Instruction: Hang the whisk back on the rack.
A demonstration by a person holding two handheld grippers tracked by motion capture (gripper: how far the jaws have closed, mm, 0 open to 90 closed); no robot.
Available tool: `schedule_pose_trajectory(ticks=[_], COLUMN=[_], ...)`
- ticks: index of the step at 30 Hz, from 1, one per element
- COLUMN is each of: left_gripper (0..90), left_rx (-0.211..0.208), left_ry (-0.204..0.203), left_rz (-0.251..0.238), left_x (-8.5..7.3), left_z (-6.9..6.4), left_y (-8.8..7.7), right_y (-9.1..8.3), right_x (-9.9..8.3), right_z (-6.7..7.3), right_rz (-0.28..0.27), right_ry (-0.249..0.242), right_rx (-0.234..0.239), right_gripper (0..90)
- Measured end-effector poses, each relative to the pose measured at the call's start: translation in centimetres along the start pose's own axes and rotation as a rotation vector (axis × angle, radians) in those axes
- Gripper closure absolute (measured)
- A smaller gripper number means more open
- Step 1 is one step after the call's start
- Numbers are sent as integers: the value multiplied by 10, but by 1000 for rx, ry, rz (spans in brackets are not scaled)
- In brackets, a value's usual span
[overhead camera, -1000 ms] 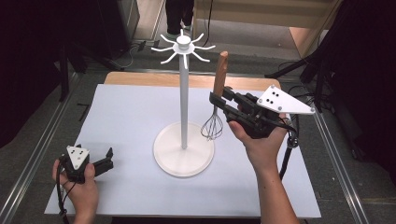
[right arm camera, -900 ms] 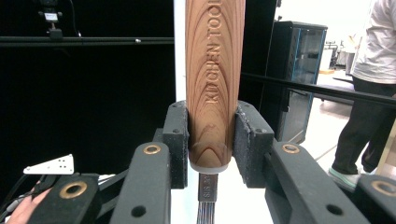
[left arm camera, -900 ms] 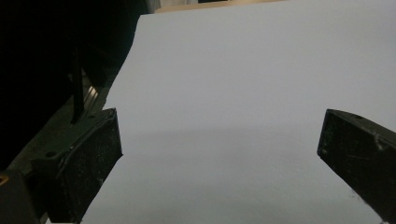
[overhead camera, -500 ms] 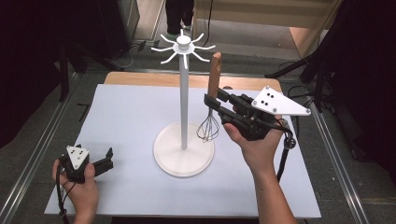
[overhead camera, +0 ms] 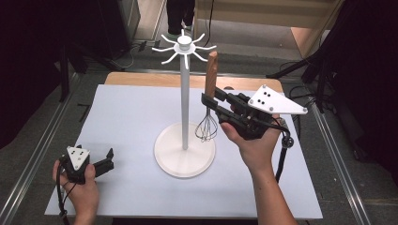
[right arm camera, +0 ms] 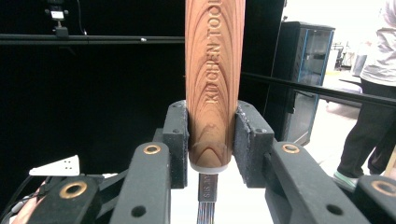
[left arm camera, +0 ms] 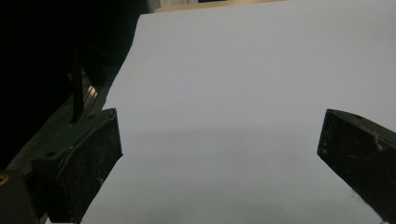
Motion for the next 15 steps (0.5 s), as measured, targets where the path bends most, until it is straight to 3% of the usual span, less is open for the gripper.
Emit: schedule_pose_trajectory(ticks=[15], left_gripper=[3], left_rx=[-1], left_ry=[2], left_rz=[-2], left_x=[0], left_z=[0], left_y=[0], right_y=[8], right_x=[-3], right_z=[1], right_rz=[5], right_ry=[-1], right_rx=[-12], right_gripper=[706])
Point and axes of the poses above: each handheld gripper's, and its own axes: y roughly forward along the jaws, x roughly out of its top, z roughly to its left, the point moved 6 cm from there along y, roughly forward along the jaws, and after that the axes turned 13 degrees about y, right-handed, at the moved point
